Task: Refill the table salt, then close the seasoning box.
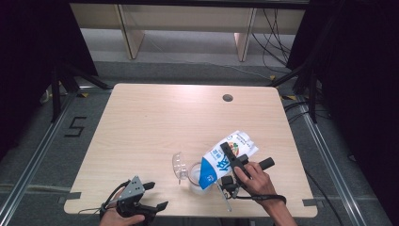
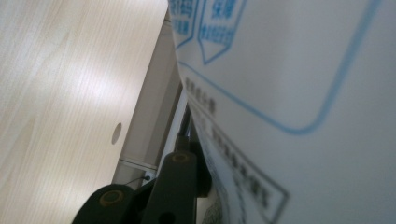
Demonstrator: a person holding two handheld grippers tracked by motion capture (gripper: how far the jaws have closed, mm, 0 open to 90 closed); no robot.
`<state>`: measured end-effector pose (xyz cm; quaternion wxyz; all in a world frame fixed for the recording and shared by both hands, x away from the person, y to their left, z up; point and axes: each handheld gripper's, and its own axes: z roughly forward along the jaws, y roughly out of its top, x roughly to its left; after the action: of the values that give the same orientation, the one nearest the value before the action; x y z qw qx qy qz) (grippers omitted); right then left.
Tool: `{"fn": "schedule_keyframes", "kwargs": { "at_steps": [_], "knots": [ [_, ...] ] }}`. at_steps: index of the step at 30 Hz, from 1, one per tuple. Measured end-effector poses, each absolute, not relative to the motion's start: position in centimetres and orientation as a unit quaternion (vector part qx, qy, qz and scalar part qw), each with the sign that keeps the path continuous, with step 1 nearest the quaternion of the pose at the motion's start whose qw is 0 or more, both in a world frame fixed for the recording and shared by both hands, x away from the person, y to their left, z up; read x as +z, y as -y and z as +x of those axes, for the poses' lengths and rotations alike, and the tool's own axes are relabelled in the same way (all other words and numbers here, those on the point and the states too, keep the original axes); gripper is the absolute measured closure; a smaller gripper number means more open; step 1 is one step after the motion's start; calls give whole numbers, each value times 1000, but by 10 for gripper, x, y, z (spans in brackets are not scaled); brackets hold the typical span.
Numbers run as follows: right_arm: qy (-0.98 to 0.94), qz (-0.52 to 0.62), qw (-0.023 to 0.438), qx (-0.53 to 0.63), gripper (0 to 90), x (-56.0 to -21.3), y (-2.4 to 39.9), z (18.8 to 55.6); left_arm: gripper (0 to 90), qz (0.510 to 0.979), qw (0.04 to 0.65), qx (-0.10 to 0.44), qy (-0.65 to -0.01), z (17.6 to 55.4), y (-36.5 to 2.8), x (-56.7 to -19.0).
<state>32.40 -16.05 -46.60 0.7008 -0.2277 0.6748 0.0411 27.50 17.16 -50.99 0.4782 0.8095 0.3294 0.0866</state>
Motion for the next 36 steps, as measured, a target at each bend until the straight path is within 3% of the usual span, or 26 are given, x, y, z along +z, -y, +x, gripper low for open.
{"fn": "schedule_keyframes", "kwargs": {
  "at_steps": [22,36],
  "knots": [
    [-708,-170,676,112,827,-459,163,325,153,808,480,89,-331,275,-172,-510],
    [-771,-54,590,234,854,-457,177,335,153,812,475,92,-327,276,-173,-510]
  ]
}}
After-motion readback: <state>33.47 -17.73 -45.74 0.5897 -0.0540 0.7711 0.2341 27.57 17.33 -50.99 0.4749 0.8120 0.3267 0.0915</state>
